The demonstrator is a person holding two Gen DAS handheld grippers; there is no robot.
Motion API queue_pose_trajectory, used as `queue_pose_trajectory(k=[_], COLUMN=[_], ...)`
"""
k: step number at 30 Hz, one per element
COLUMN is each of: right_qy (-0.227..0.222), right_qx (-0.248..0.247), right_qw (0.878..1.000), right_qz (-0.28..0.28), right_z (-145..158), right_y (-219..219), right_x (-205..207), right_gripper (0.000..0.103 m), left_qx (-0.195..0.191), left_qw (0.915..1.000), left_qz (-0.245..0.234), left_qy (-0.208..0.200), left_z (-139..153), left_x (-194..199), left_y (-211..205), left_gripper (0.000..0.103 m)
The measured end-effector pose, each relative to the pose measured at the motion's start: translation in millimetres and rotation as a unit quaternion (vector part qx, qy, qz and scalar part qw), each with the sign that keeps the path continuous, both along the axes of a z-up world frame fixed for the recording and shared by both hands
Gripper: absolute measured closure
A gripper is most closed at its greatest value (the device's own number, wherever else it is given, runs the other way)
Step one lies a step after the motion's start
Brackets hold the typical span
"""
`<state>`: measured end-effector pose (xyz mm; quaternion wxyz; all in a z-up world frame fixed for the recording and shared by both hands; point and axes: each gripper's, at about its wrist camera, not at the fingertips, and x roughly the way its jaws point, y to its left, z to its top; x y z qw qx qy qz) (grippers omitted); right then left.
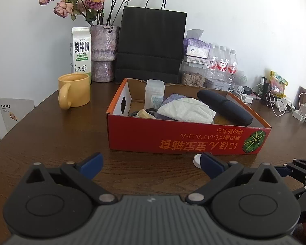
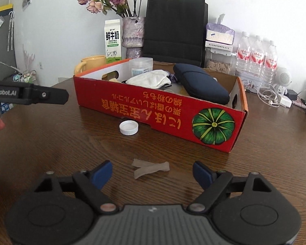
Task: Organize objects
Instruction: 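Withdraw both grippers and move the right toward the clear plastic strip, then grasp the clear plastic strip with the right gripper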
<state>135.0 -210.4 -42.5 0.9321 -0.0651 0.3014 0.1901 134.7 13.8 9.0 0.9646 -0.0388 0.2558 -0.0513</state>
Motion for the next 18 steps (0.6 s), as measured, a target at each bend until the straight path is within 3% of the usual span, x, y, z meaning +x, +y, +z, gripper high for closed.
queue_pose_trajectory(k=[5, 9, 11, 18], right_qy=[0.014, 0.015, 0.012, 0.004], right_qx=[0.006, 0.007, 0.009, 0.0], right_qw=[1.0, 1.0, 1.0, 1.0], right_qz=[0.002, 0.005, 0.006, 0.001], right_z=[-3.9, -5.3, -5.2, -3.8], right_y=[1.5, 2.3, 1.8, 0.0], right_x=[8.7, 12.0, 12.0, 10.5], right_gripper=[0.043, 0.054, 0.072, 0.091], left_qx=[0.0, 0.001, 0.002, 0.006], left_qw=[1.0, 0.9999, 0.9999, 0.9998], left_qz=[0.002, 0.001, 0.001, -0.004], left_qy=[0.006, 0.011, 0.013, 0.018], left_z=[-2.5, -4.6, -6.4, -8.8], left_x=[3.0, 5.2, 6.9, 10.2], left_y=[-0.9, -3.0, -4.4, -11.3], left_gripper=[0.0, 0.0, 0.0, 0.0])
